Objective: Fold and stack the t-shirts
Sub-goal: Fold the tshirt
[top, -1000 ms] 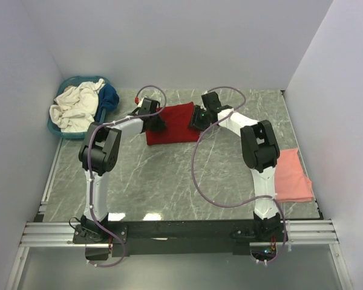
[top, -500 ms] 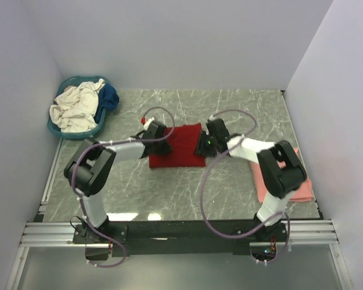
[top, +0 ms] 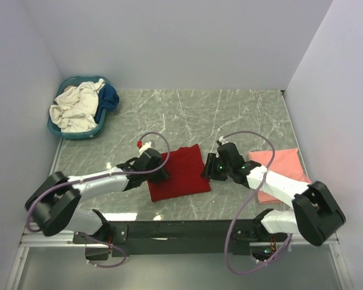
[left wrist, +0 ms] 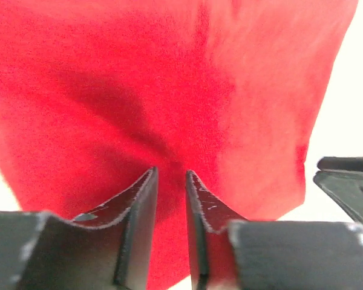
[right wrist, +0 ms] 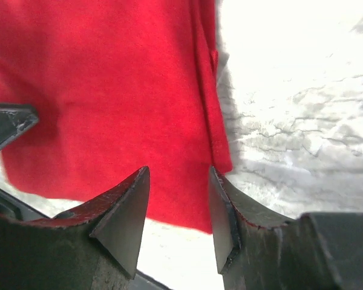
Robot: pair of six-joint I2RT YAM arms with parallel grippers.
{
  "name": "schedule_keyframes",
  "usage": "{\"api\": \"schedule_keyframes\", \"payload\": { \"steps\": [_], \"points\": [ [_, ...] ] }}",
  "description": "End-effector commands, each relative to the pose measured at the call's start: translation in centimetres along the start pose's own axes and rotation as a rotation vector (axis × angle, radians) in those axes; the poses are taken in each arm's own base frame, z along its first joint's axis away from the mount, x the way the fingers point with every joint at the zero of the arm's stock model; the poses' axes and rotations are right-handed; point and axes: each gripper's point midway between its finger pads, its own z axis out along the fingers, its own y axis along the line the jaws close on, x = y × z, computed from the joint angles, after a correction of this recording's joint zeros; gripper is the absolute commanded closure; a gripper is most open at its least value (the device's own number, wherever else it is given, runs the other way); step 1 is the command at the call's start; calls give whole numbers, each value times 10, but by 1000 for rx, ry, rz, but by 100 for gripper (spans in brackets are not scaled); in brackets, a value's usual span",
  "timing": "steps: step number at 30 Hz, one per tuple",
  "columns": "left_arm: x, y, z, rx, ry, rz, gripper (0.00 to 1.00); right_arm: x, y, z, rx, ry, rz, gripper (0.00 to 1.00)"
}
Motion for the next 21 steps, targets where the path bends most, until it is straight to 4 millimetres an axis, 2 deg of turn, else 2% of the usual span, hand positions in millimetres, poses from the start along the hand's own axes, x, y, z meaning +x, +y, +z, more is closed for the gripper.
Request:
{"api": "schedule_keyframes", "payload": {
  "steps": [1, 3, 4, 5, 7, 8, 10, 11, 12, 14, 15, 17, 21],
  "points": [
    [-34, -2, -24, -36, -126, -7, 67, -38, 16, -25, -8, -131, -11, 49],
    [-54, -3, -38, -56, -179, -12, 64, -60, 20, -32, 16, -192, -17, 48],
    [-70, 3, -42, -88, -230, -19, 61, -69, 17, -33, 34, -208, -19, 48],
    [-77, 7, -46, -111, -240, -23, 59, -85, 25, -37, 23, -232, -21, 48],
    [-89, 13, -48, -129, -259, -25, 58, -95, 23, -28, 42, -215, -28, 48],
    [-100, 20, -48, -138, -268, -53, 57, -112, 27, -30, 39, -236, -22, 48],
    [-108, 28, -46, -157, -266, -58, 57, -120, 24, -19, 52, -218, -17, 48],
    [-116, 34, -45, -172, -273, -77, 56, -132, 25, -19, 45, -229, -8, 48],
    [-120, 37, -45, -177, -273, -76, 56, -131, 24, -9, 45, -199, -1, 48],
    [-126, 41, -42, -185, -273, -87, 56, -142, 28, -3, 33, -199, 2, 48],
    [-129, 40, -41, -180, -272, -85, 56, -140, 23, 7, 49, -172, 7, 48],
    [-132, 42, -36, -189, -263, -91, 56, -145, 27, 14, 43, -160, 6, 48],
    [-132, 46, -26, -208, -243, -87, 56, -142, 22, 36, 54, -113, 17, 48]
  ]
}}
